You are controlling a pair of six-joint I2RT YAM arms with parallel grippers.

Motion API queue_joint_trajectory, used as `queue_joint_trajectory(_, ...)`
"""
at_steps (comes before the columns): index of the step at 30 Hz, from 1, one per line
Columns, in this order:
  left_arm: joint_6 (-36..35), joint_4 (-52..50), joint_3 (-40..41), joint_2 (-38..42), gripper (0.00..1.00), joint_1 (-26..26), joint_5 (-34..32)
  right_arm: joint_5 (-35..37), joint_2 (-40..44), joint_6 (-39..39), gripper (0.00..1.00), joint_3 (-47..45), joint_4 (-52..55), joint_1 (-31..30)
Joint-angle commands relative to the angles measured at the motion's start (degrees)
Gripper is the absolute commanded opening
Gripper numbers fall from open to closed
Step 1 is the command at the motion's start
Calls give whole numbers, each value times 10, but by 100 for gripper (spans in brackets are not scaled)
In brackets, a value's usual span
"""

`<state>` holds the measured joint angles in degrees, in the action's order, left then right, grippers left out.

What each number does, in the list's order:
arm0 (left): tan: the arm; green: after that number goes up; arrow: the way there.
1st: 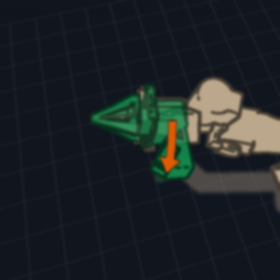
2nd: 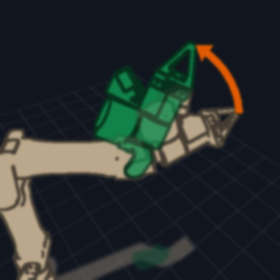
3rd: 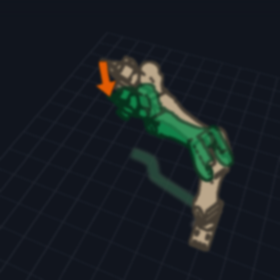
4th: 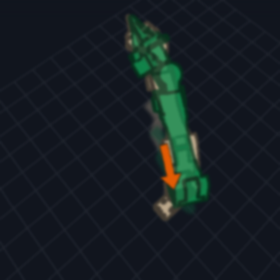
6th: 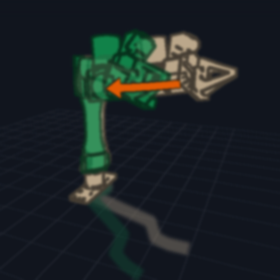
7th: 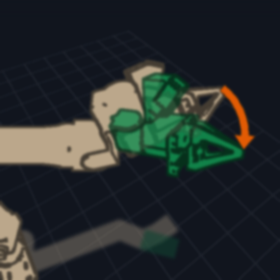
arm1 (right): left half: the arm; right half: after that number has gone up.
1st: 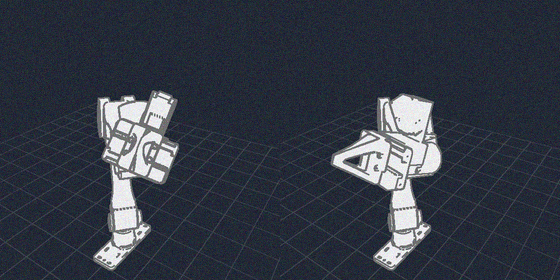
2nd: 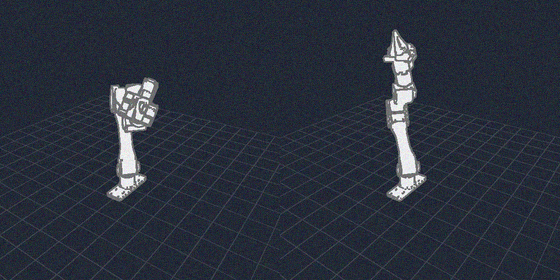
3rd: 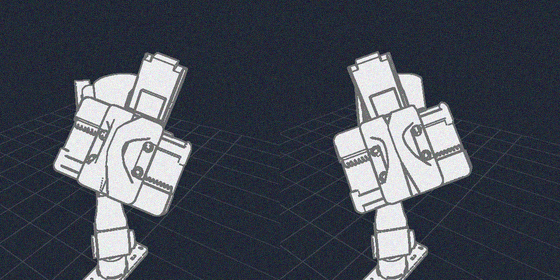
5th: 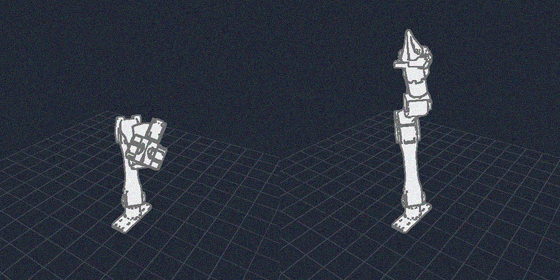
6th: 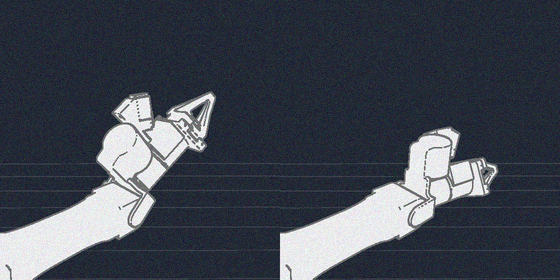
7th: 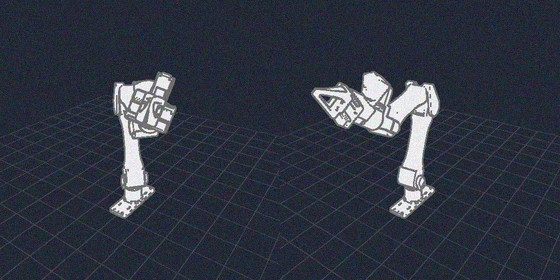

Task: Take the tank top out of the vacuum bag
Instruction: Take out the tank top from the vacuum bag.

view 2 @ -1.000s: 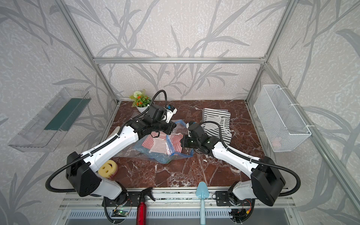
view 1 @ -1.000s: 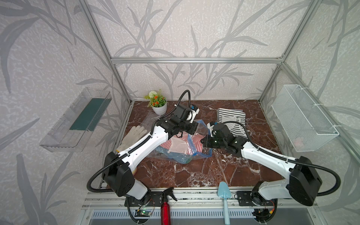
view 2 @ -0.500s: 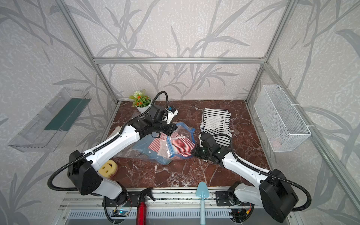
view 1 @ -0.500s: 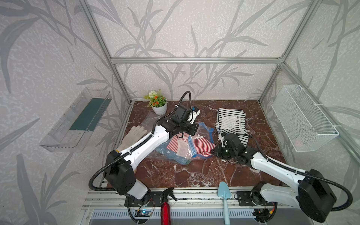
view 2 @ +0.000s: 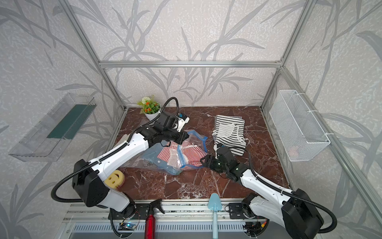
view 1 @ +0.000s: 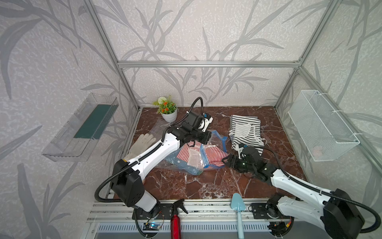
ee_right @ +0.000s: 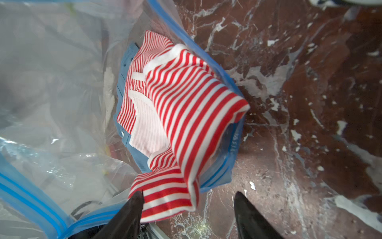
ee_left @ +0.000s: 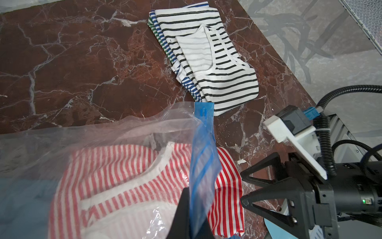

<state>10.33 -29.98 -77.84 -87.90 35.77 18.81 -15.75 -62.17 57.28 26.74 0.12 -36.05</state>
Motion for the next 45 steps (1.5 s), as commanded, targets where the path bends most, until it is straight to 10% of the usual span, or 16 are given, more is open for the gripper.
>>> queue_joint_trajectory(1, 3, -5, -20, -3, 0, -2, 8, -7, -23, 23, 68, 0, -50, 0)
queue_joint_trajectory(17, 2, -6, -20, -3, 0, -2, 7, -37, -136, 59, 55, 8, -202, 0)
queue_joint_trajectory(31, 1, -7, -21, -5, 0, -2, 7, -63, -206, 65, 19, 27, -269, -1)
queue_joint_trajectory(35, 0, -8, -21, -3, 0, -2, 5, -65, -196, 64, 1, 27, -273, -1)
queue_joint_trajectory(45, 0, -8, -21, -1, 0, -2, 1, -41, -99, 59, 0, 42, -172, -4)
